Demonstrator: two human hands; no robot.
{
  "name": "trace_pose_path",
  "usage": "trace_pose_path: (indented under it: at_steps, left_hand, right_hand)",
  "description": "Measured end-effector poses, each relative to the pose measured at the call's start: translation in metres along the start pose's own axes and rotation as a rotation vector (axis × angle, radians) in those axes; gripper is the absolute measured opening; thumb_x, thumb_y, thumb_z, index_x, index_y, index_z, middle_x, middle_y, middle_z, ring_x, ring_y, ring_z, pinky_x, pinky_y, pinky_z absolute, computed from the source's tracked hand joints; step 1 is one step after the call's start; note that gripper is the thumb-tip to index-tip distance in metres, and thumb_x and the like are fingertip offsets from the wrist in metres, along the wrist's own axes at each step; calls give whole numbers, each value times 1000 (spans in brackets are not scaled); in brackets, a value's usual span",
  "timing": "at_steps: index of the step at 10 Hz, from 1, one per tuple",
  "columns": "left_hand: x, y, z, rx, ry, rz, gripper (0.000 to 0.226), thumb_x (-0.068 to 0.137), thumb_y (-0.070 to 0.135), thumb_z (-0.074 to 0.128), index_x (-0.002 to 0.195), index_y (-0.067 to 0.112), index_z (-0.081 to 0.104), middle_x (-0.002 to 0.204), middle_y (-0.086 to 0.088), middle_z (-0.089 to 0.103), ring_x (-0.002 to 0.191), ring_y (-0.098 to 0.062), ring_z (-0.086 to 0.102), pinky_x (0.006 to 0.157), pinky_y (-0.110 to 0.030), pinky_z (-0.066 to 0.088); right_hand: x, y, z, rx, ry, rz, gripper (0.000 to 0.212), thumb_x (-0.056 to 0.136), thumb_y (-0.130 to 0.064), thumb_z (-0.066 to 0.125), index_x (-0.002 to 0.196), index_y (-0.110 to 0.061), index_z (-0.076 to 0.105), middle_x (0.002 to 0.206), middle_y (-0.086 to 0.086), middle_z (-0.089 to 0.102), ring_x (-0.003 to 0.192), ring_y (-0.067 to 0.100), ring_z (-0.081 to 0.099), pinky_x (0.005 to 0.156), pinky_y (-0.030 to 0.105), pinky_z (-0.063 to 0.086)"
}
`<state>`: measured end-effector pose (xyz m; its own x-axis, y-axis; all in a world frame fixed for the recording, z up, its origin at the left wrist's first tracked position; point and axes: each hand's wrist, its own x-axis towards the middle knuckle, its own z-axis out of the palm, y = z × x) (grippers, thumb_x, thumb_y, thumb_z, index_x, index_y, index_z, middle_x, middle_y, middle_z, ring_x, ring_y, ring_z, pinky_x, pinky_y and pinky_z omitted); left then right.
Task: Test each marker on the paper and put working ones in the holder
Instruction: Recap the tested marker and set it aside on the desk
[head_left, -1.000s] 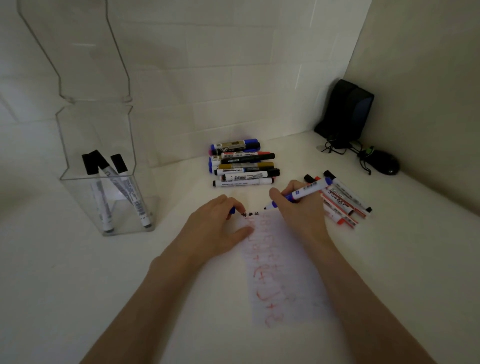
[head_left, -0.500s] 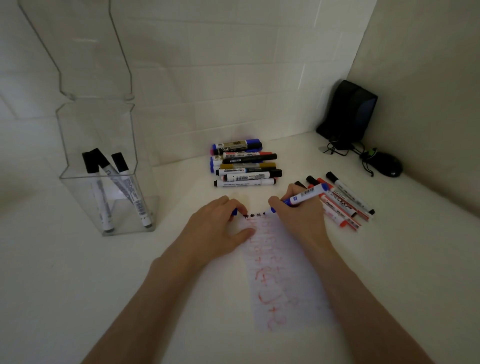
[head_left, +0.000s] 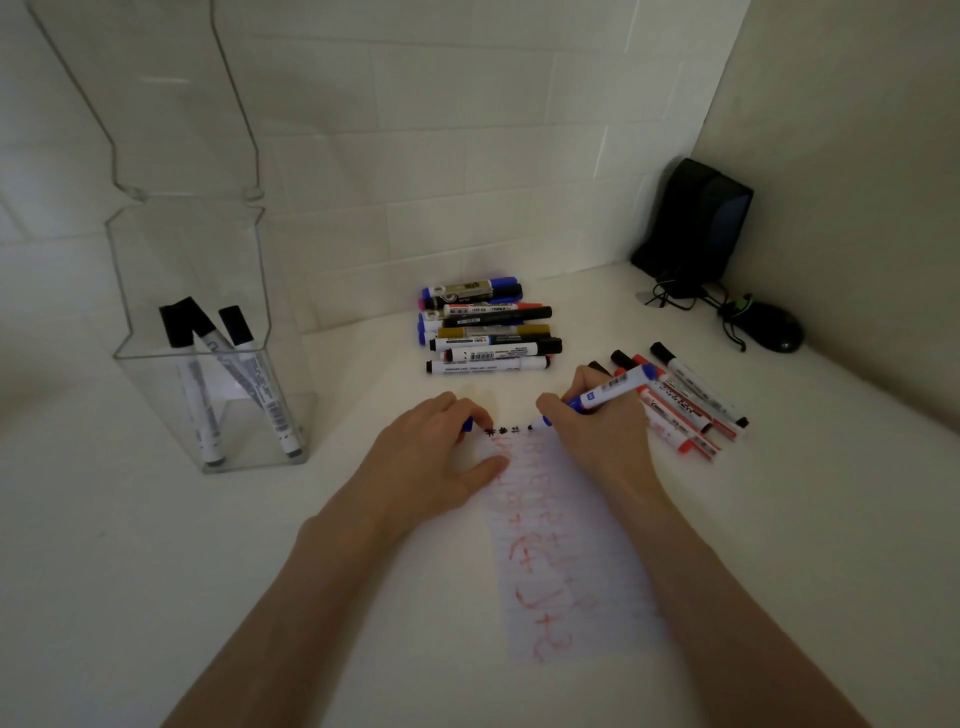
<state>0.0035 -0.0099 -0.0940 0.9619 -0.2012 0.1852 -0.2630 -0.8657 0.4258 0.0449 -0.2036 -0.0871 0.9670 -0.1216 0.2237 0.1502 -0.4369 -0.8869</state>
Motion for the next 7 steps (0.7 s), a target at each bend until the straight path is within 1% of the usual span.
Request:
trace_pose_path:
  at_steps: [1,2,3,4,5,6,7]
  left_hand:
    - [0,-1,0,5,1,-1,43,88,62,59,123,37,53,107,15,52,97,-4,52,81,-21,43]
    - [-1,0,0,4,-7,4,43,88,62,58,123,37,53,108,14,52,98,-4,52,82,-22,44]
    - [-1,0,-1,-6,-7,8,43,88,63,58,123,37,53,107,14,52,98,-4,52,82,-22,44]
    - [-1,1,-2,-4,-5,8,44,88,63,58,123,37,53,107,15,53,98,-4,52,82,-22,44]
    - [-2,2,-3,6,-15,2,44,88,63,58,123,37,53,107,15,52,98,-4,52,81,-21,43]
    - [-1,2,-4,6,-29,0,44,89,62,58,124,36,53,108,14,52,99,-4,52,81,-21,42]
    - [-2,2,-4,2,-14,5,44,89,62,58,124,36,53,107,14,52,98,-5,52,81,-21,42]
  right_hand:
    - [0,0,0,-38,-9,-5,32,85,-12,77,70,-12,48,57,-5,48,47,-5,49,50,4,40]
    - [0,1,0,-17,-1,-6,32,86,-10,76,70,-13,48,59,-3,48,48,-5,49,51,5,41]
    - [1,0,0,9,13,5,30,86,-10,75,71,-13,50,61,-3,52,52,-6,51,52,5,43]
    - [-1,-1,1,-6,-16,3,32,85,-11,77,69,-13,49,59,-4,51,50,-5,51,52,5,42]
    - [-2,-2,0,1,-32,24,34,84,-9,75,67,-13,46,55,-5,46,44,-3,47,48,5,40]
    - [0,-1,-2,40,3,37,31,85,-9,74,69,-13,48,58,-3,49,48,-4,48,51,5,42]
    - [-1,-2,-2,16,-9,22,29,85,-9,74,71,-11,50,60,-1,50,49,-4,49,51,5,42]
